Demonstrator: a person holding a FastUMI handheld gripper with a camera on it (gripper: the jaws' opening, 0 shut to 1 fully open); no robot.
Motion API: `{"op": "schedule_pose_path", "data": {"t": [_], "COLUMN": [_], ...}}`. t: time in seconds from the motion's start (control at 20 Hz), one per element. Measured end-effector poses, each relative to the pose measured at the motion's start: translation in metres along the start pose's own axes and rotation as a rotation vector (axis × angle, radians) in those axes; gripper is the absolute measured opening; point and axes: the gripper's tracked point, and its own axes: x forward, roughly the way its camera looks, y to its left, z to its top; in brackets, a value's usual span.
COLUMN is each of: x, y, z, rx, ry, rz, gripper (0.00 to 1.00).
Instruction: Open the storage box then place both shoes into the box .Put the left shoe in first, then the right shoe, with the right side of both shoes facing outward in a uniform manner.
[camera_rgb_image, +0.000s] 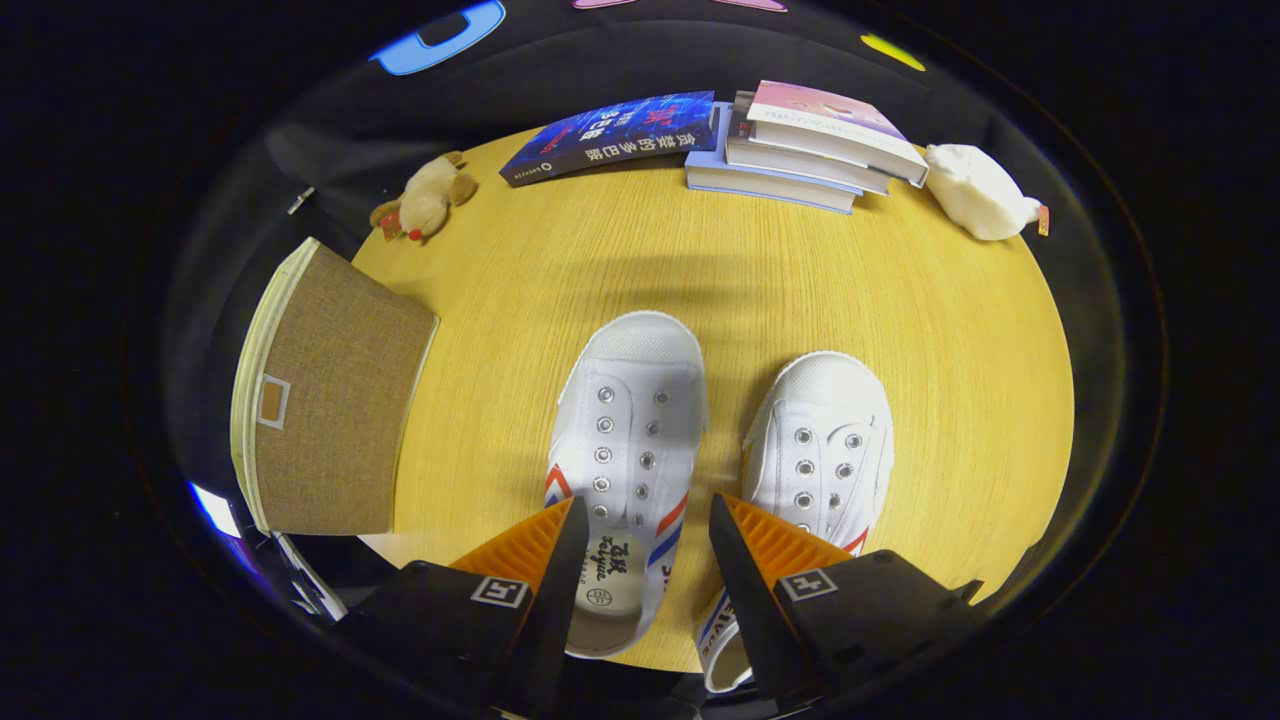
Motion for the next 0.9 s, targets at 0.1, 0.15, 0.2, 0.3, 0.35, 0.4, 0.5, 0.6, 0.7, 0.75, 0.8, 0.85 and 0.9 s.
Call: {"op": "schedule_pose_path", "data": {"t": [0.1,0.15,0.2,0.3,0.35,0.4,0.5,0.6,0.7,0.75,0.8,0.85,0.9], "x": [0.011,0.015,0.015,0.014,0.015,0.01,0.013,0.006,-0.002,-0.007,-0.012,-0.019,-0.026], "y": [0.004,0.007,0.005,0.002,-0.013,-0.01,-0.009,0.0,0.004,0.007,0.011,0.016,0.021], "z": [-0.009,-0.01,-0.01,-0.009,-0.008,-0.01,-0.008,-0.009,-0.01,-0.007,-0.004,-0.002,0.002], "rx": [-0.011,-0.003,0.015,0.075,0.1,0.158,0.229,0.293,0.313,0.309,0.308,0.318,0.333], "ry": [0.027,0.031,0.032,0.067,0.061,0.075,0.058,0.057,0.05,0.038,0.026,0.014,0.002], "rz": [-0.009,-0.006,-0.018,-0.028,-0.073,-0.06,-0.022,0.029,0.043,0.048,0.056,0.071,0.088], "gripper": [0.75,0.69,0.67,0.6,0.48,0.29,0.1,0.08,0.06,0.06,0.06,0.06,0.06]}}
